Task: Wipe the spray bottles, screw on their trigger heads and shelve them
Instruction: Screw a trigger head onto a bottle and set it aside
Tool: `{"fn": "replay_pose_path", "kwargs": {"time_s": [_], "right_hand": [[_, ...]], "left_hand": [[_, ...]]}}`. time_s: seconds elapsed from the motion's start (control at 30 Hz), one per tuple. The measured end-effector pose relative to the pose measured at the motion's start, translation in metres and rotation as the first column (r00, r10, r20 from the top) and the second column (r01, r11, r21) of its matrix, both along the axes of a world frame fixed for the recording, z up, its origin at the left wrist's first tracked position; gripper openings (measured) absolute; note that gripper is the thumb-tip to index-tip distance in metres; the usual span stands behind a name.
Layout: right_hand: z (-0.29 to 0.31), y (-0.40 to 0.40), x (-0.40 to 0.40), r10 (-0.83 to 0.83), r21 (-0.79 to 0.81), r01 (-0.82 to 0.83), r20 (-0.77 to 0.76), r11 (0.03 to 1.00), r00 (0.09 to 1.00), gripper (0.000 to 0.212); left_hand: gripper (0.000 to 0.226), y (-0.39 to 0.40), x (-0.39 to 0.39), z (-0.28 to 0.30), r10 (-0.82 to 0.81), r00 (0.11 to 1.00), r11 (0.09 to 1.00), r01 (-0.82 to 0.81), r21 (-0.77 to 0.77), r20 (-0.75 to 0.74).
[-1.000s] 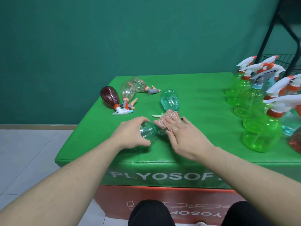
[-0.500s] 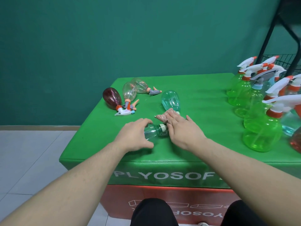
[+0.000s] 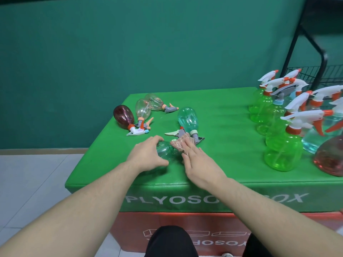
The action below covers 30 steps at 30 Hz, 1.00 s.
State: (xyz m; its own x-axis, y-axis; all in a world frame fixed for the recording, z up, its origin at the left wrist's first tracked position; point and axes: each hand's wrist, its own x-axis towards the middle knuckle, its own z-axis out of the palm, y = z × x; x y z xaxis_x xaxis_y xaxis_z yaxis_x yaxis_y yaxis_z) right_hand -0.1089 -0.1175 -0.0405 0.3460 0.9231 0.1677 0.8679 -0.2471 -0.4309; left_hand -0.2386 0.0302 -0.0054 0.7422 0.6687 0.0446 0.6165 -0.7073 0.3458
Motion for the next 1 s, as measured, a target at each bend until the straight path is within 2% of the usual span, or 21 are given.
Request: {"fn": "replay_pose_path", "kwargs": {"time_s": [0.1,0.2,0.27,0.57,0.8,1.0], "right_hand": [[0.001,-0.003,-0.006,-0.014,0.104,0.032,-0.167,0.994,0.986,0.053],[0.009,-0.005,-0.011,-0.056,0.197,0.138,-0.372,0.971,0.926,0.048],[0.013,-0.002,-0.013,-0.073,0.232,0.189,-0.432,0.954,0.899,0.046],[0.021,0.026,-0.009,-0.092,0.225,0.234,-0.508,0.946,0.857,0.044],[0.033,0.054,0.006,-0.139,0.185,0.275,-0.533,0.943,0.835,0.028],[0.024,0.050,-0.002,-0.083,0.244,0.247,-0.533,0.938,0.842,0.038]], "left_hand": [[0.088,-0.005,-0.003,0.001,0.019,1.000,1.000,-0.018,-0.021,0.019],[0.087,-0.011,-0.007,-0.002,0.046,0.997,0.998,-0.044,-0.044,0.054],[0.087,-0.012,-0.010,-0.006,0.068,0.994,0.997,-0.063,-0.053,0.088],[0.086,-0.010,-0.014,-0.013,0.074,0.986,0.996,-0.066,-0.060,0.150],[0.085,-0.007,-0.017,-0.018,0.068,0.985,0.996,-0.058,-0.069,0.159],[0.080,-0.002,-0.013,-0.019,0.130,0.979,0.986,-0.111,-0.127,0.154]]}}
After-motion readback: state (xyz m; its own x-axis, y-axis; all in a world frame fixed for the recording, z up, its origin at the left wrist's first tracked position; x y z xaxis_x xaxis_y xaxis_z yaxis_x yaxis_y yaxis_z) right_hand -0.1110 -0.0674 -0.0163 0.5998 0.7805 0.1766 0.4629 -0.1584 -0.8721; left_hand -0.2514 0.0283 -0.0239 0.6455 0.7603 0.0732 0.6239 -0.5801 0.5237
